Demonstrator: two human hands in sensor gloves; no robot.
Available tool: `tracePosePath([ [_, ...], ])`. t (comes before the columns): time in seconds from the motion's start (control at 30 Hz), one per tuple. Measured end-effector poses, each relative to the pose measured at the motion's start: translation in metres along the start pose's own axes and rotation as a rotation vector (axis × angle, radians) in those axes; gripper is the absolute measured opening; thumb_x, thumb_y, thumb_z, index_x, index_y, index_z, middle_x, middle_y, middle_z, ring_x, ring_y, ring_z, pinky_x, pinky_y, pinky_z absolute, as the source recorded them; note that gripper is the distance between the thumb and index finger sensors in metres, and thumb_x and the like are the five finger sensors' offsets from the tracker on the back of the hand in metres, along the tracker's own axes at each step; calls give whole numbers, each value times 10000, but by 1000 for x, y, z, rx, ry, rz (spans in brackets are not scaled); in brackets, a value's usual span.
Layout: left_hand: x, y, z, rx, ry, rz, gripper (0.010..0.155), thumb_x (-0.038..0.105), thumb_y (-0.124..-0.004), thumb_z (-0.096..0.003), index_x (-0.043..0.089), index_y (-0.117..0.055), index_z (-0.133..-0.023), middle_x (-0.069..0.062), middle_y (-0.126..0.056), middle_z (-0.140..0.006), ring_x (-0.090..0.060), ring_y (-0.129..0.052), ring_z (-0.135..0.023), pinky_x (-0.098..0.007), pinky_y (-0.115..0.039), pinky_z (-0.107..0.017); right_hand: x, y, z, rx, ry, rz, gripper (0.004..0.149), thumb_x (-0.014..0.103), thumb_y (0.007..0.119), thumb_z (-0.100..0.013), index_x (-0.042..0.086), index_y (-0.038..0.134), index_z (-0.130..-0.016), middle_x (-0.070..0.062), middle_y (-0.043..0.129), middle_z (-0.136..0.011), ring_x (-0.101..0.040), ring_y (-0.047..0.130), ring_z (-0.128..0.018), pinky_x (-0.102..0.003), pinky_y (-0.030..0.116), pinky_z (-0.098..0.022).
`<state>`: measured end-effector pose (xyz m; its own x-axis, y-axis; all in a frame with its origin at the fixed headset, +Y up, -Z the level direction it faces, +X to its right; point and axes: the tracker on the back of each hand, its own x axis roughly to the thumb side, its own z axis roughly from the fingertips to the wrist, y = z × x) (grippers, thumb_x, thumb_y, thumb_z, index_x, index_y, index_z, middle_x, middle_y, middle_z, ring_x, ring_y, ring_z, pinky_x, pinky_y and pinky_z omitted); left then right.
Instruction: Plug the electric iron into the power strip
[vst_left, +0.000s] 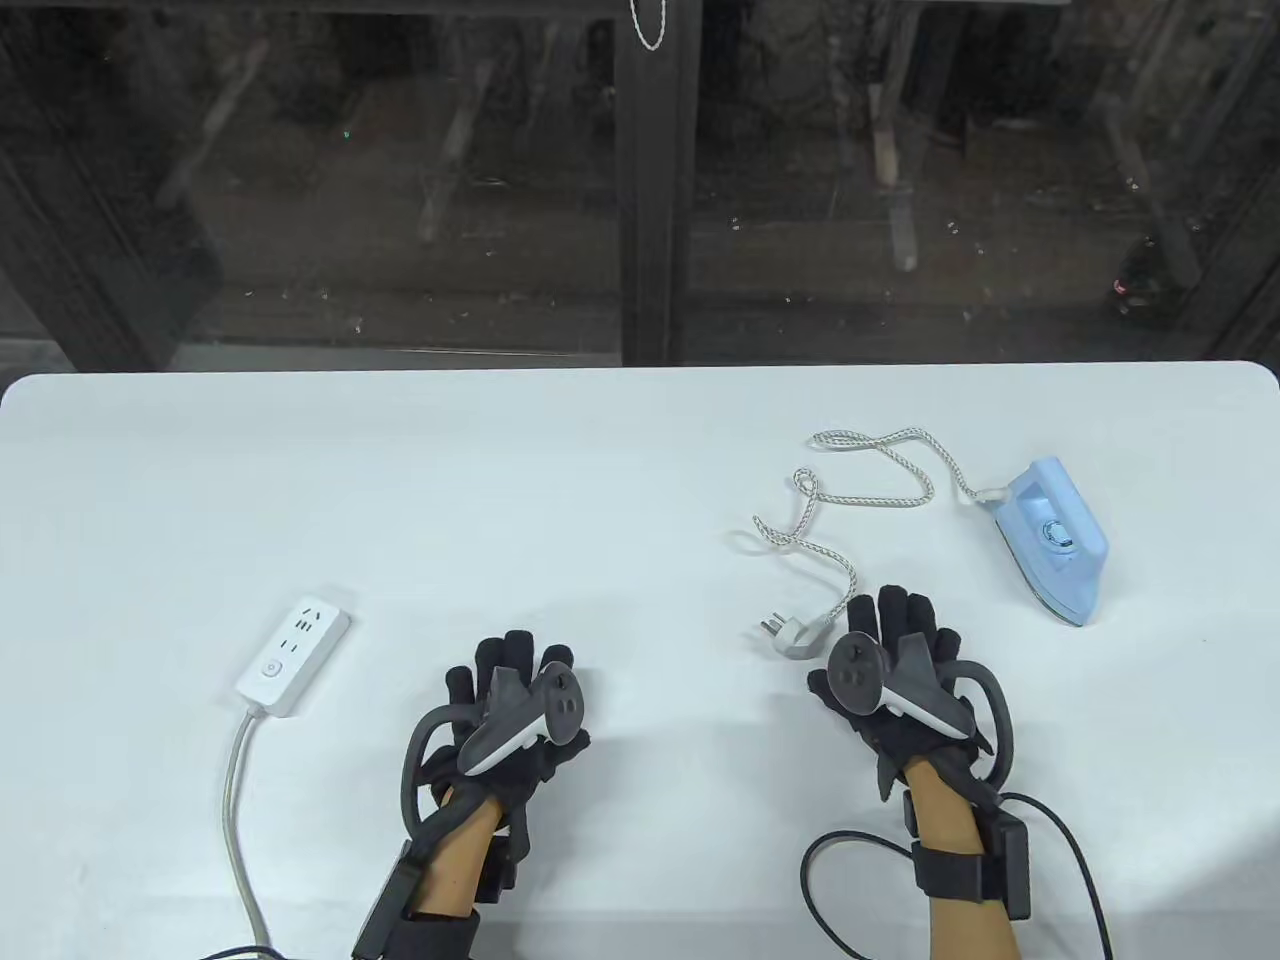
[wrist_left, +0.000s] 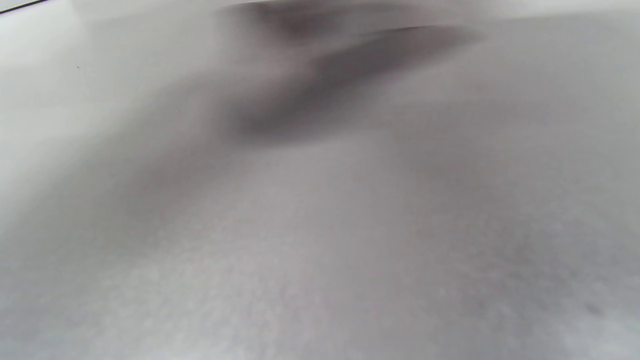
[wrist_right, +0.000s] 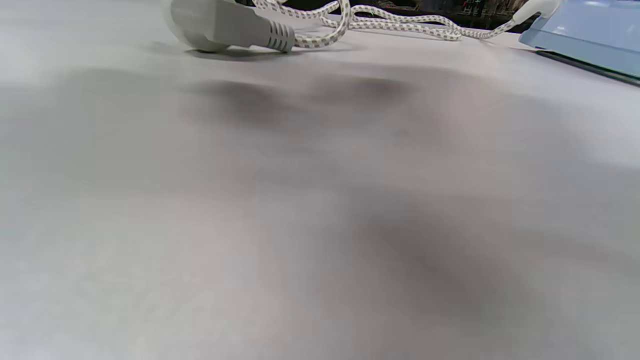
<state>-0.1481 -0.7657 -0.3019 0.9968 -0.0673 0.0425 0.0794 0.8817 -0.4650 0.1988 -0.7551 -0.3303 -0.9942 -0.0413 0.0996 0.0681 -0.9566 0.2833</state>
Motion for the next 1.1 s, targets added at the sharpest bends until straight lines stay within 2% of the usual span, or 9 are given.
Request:
tracePosePath([
  [0.3,-4,9,6,32,0,18,790,601,-456,-460,374,37,-1033,-36,166,-1098,-323,107,-1047,-574,-96,-803,4,0,2,-16,-16,-9,858,584,403,-556,76,-24,-1099,-296,-58,-1157,-545,24,-1012,-703,218,-711],
  [0.47,-22,32,7,60,44,74,799,605,-461,-460,376,49,-1031,-10,183,-1096,-315,127,-1046,-572,-76,-806,8,1,1,-10,-23,0,855,583,401,-556,81,-33,-1096,-294,-68,-1154,-543,2,-1010,-704,212,-711],
  [0.63,-70,63,8,126,267,-31,834,617,-464,-453,368,117,-997,-27,236,-1067,-324,165,-1031,-570,-58,-811,9,-3,3,-42,-38,-15,852,579,406,-557,84,-28,-1097,-289,-64,-1156,-542,23,-1012,-700,213,-713],
  [0.77,-115,75,8,110,409,49,864,631,-478,-439,365,136,-986,-57,251,-1060,-361,167,-1033,-585,-66,-820,10,-4,3,-60,-44,-21,849,575,412,-558,85,-22,-1099,-288,-54,-1159,-542,26,-1014,-696,219,-715],
  [0.9,-162,69,1,42,581,157,901,651,-497,-423,350,130,-995,-97,228,-1079,-397,129,-1058,-610,-99,-831,10,-4,3,-63,-44,-19,845,572,417,-559,88,-14,-1101,-285,-48,-1161,-539,30,-1016,-694,223,-716],
  [1.0,-187,56,-6,-37,663,201,933,669,-514,-411,332,115,-1012,-125,194,-1100,-420,90,-1077,-626,-136,-838,11,-3,2,-60,-45,-19,841,570,420,-560,94,-18,-1099,-285,-50,-1160,-541,28,-1014,-694,223,-717],
  [1.1,-203,45,-10,-69,707,248,955,678,-526,-403,316,107,-1020,-148,159,-1118,-439,46,-1096,-644,-176,-843,12,-3,2,-65,-46,-13,841,568,423,-561,96,-20,-1098,-287,-53,-1158,-541,28,-1013,-693,224,-717],
])
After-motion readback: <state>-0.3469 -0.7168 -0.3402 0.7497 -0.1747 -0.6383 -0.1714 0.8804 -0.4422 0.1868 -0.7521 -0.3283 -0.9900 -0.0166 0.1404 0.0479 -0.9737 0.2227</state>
